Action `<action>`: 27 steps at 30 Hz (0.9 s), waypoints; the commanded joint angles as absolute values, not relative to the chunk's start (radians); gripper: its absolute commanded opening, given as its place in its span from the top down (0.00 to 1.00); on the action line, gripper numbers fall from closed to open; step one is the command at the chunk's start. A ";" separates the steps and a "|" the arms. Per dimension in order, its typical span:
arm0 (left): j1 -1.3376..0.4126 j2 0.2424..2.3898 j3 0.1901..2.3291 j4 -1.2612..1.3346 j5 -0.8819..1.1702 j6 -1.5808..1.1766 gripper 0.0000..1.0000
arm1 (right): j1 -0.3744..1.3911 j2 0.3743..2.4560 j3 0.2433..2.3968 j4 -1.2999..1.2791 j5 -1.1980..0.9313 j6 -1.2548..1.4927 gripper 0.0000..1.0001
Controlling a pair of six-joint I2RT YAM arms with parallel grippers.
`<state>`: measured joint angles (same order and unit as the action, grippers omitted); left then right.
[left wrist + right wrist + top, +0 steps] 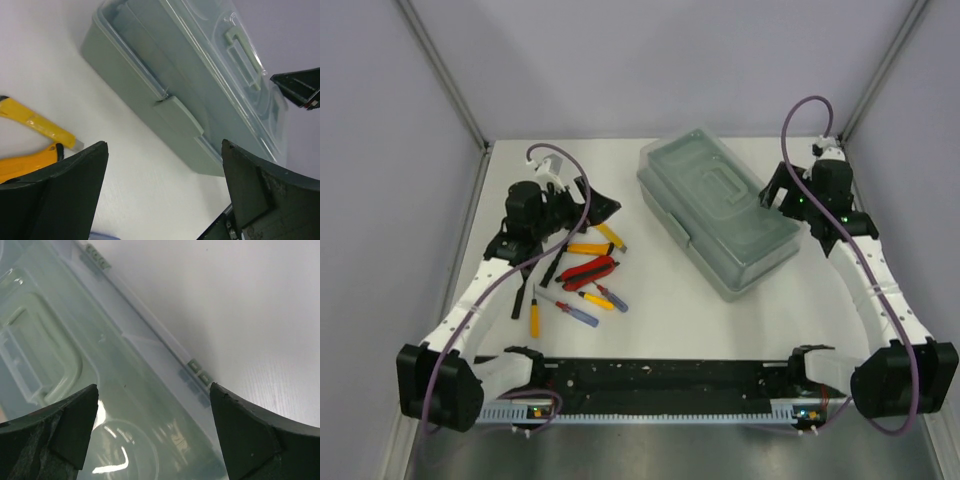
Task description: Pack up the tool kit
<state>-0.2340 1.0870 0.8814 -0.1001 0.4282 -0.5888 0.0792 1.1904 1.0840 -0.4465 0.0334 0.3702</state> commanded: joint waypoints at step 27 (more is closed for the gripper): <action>-0.483 1.638 1.035 0.491 0.578 -0.908 0.11 | 0.080 0.819 0.792 -0.565 -0.350 0.606 0.17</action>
